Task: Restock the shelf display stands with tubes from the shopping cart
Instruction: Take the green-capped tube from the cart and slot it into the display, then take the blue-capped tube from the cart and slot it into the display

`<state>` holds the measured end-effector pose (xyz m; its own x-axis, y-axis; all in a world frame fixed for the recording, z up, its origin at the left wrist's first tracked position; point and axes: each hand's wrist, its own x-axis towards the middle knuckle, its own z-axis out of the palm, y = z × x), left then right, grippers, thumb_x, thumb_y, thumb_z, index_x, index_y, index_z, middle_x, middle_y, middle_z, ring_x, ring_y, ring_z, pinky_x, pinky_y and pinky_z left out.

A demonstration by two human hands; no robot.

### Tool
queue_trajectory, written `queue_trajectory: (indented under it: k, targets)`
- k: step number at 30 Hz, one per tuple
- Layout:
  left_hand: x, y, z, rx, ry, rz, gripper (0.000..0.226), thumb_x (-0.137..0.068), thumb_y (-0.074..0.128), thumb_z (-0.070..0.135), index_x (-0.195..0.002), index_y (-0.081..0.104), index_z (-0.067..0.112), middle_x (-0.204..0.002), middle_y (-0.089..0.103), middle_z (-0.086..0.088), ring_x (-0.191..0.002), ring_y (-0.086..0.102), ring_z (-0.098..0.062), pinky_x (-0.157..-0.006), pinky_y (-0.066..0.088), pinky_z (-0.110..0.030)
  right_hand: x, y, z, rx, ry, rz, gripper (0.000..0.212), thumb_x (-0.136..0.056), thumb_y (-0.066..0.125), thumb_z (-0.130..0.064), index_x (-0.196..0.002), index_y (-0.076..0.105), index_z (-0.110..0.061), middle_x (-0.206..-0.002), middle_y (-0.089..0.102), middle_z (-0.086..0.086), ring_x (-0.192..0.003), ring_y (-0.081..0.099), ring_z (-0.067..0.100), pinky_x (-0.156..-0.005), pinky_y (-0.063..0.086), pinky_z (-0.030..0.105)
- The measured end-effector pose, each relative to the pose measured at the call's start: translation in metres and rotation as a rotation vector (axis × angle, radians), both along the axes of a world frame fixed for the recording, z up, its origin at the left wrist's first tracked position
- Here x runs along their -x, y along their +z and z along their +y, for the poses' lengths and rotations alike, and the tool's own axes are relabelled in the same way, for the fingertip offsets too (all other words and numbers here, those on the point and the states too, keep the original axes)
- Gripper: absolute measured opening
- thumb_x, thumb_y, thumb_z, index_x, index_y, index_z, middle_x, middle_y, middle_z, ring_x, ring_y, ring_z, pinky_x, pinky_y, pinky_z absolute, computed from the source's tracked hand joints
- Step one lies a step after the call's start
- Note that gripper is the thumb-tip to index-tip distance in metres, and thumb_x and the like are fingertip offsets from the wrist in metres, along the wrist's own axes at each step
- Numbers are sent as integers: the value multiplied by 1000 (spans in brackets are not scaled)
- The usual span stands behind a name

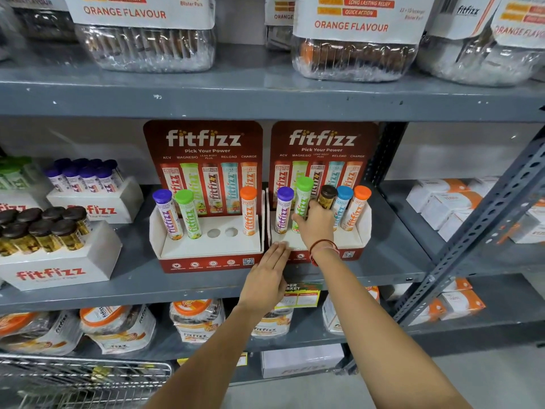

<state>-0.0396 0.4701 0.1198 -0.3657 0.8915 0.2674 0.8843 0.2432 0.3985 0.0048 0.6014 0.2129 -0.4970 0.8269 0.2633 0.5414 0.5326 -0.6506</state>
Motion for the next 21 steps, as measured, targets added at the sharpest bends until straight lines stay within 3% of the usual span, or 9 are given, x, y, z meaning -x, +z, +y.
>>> queue_trajectory:
  k: [3,7,17,21]
  targets:
    - [-1,2,-1,-10,-11,-4,62,-88,47,10,-143,20,19,-156,20,2,-143,12,-14,-110,37,-39,0,-7,-4,52,-16,-14,28,-81,68,-17,-102,62,1,-110,65,19,-108,57,34,-93,48,40]
    - [-1,3,-1,-1,-7,-1,62,-88,47,9,-143,20,19,-156,20,1,-144,11,-14,-109,38,-40,0,-11,-9,55,-53,7,29,-82,68,-18,-103,61,1,-109,64,20,-105,58,34,-83,51,37]
    - [-3,8,-4,31,-4,27,61,-90,45,13,-144,18,18,-156,18,1,-144,11,-14,-111,34,-44,-5,-11,-12,64,-47,18,31,-82,68,-21,-103,63,1,-108,68,19,-102,61,32,-81,51,33]
    - [-1,18,-23,-44,6,26,54,-86,49,11,-138,34,13,-147,38,-7,-136,32,-22,-109,35,-42,-12,-12,-29,31,-135,85,24,-84,65,-21,-97,64,-1,-96,71,20,-92,64,36,-73,51,33]
